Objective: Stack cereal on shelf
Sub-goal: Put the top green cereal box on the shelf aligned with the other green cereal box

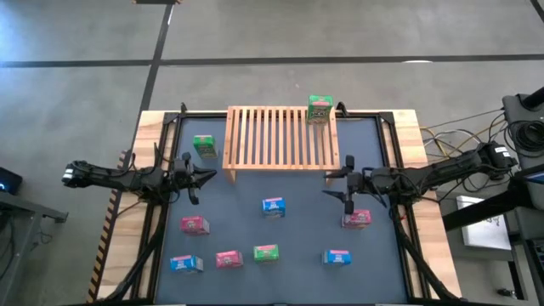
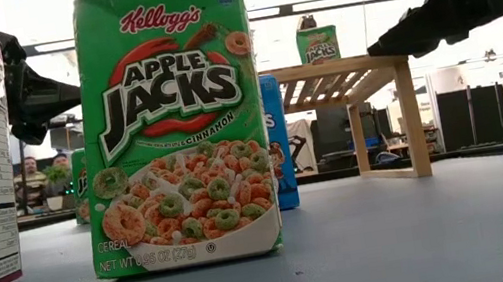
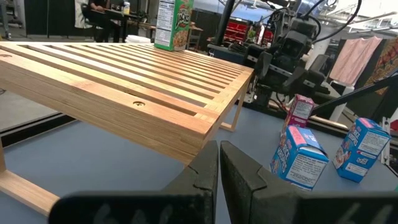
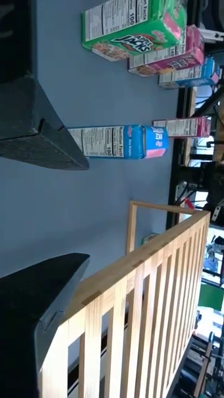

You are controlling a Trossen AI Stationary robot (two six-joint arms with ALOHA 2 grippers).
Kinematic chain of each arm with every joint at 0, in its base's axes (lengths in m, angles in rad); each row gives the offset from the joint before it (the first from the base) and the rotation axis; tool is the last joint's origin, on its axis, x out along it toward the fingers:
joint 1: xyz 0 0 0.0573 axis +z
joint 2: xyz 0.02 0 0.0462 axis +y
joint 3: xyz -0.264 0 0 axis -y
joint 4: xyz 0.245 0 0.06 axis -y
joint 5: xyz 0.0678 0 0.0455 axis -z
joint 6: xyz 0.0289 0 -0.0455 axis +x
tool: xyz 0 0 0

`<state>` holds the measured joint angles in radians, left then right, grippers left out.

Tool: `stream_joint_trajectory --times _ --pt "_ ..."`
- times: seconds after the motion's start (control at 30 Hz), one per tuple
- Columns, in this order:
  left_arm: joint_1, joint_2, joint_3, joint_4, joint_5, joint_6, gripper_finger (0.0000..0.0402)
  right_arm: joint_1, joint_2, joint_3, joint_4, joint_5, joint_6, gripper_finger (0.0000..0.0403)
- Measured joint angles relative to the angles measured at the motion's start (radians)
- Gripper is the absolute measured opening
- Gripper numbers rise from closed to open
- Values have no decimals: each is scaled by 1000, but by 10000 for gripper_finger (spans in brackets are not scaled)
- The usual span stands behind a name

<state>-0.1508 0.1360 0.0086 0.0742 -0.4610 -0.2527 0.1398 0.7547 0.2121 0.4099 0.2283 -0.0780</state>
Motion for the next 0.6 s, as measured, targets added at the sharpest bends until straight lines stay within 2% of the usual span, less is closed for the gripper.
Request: stream_joint_trajectory --times 0.3,0.6 --pt "0 0 0 5 0 8 1 0 0 28 1 0 -71 219" --pt "0 0 0 182 0 120 1 -1 7 109 36 1 -184 219"
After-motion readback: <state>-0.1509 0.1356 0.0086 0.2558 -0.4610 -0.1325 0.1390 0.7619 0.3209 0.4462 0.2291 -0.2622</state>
